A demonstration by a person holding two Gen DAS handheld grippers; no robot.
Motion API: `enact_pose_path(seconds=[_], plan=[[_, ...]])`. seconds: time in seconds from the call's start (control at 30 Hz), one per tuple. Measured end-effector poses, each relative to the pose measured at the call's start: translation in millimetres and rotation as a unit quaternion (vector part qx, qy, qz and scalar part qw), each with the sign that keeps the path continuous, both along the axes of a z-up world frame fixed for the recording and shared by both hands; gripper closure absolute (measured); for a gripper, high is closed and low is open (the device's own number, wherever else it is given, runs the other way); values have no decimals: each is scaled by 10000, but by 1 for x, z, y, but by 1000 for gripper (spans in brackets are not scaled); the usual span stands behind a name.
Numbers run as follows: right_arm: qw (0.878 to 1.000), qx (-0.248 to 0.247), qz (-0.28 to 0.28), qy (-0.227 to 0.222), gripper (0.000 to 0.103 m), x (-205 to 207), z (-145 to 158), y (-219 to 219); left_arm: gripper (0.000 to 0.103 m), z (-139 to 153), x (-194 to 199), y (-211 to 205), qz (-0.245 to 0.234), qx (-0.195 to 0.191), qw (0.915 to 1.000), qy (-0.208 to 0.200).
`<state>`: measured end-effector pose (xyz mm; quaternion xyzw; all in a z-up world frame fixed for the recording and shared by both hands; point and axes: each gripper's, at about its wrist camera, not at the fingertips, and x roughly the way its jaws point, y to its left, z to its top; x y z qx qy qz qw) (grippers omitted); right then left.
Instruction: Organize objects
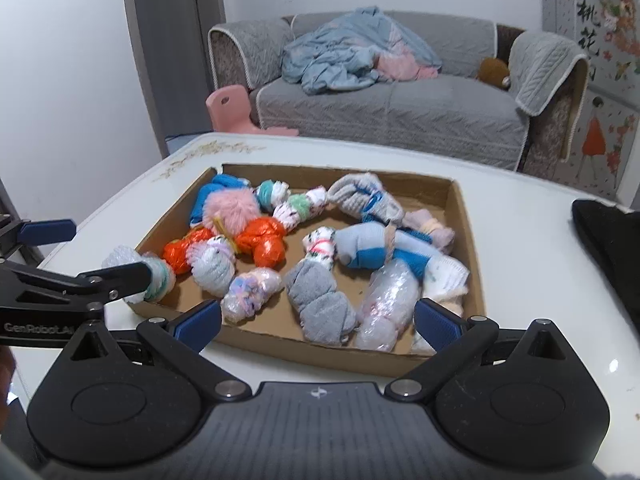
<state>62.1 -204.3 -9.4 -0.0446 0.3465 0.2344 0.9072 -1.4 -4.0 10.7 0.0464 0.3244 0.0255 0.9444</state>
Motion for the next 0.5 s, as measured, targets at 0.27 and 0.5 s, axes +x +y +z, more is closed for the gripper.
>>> enact_pose_path(seconds=[0.27, 0.5], plan=[[10000, 90, -38, -21, 1, -1, 4, -4, 1, 6, -14, 1, -46, 184, 9997, -176], [10000, 29, 26, -40, 1, -4, 5, 2, 1, 13, -17, 9, -27, 90, 9997, -242]])
